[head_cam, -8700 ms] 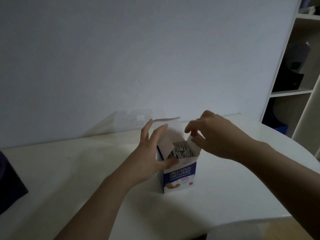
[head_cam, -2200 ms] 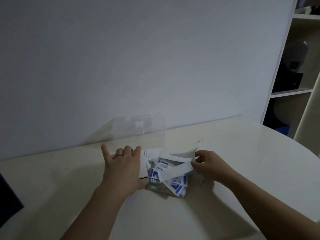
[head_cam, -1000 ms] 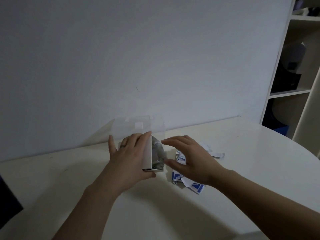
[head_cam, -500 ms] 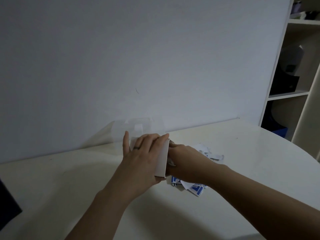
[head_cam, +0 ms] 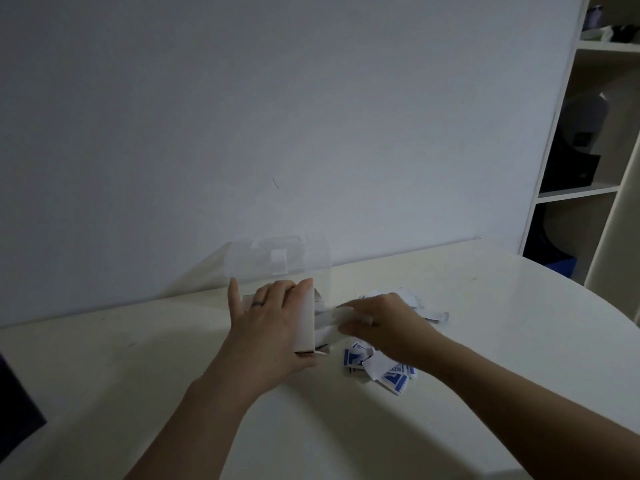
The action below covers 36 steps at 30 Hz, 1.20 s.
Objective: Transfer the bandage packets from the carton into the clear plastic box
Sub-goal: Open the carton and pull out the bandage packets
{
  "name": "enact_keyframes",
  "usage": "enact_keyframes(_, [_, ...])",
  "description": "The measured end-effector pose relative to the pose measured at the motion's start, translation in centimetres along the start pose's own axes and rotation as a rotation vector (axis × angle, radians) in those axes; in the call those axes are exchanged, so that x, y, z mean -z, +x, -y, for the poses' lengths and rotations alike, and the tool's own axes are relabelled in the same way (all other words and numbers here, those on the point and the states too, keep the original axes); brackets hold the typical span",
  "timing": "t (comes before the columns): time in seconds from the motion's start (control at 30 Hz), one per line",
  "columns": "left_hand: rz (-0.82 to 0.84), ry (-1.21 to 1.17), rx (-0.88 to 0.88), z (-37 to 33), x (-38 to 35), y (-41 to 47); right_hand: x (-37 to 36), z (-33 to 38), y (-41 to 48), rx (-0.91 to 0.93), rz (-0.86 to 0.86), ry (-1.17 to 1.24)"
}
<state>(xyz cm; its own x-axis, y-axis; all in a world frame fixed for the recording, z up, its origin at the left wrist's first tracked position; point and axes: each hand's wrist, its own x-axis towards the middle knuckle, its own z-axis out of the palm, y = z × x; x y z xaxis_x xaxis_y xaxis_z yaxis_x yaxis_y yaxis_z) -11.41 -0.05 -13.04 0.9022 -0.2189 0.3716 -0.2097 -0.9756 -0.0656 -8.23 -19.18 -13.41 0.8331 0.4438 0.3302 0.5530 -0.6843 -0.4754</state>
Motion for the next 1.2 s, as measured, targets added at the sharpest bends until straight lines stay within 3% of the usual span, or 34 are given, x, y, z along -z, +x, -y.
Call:
enact_keyframes(0.23, [0.044, 0.047, 0.123, 2.4, -0.8, 0.1, 0.4, -4.0, -0.2, -0.260, -0.082, 0.065])
enact_keyframes(0.47, [-0.066, -0.040, 0.116, 3.4, -0.6, 0.3, 0.7, -4.7, -0.6, -0.326, -0.080, -0.105])
enact_keyframes(0.57, [-0.152, -0.079, 0.066, 3.5, -0.8, 0.3, 1.0, -3.7, -0.6, -0.248, -0.123, -0.145])
enact_keyframes(0.67, [-0.279, -0.071, -0.009, 3.7, -1.4, 0.5, 1.2, -1.5, -0.6, -0.055, -0.169, -0.122])
enact_keyframes(0.8, [-0.416, -0.104, -0.119, 3.1, -1.3, 0.8, 1.4, 2.5, -1.0, 0.175, -0.001, -0.179])
enact_keyframes(0.97, [-0.562, -0.209, -0.242, 2.3, -0.6, 0.8, 0.0, 3.5, -0.9, 0.248, 0.060, -0.244])
enact_keyframes(1.2, [-0.506, -0.367, -0.219, 2.5, -0.7, 0.5, 0.2, 3.1, -0.8, 0.507, -0.090, -0.284])
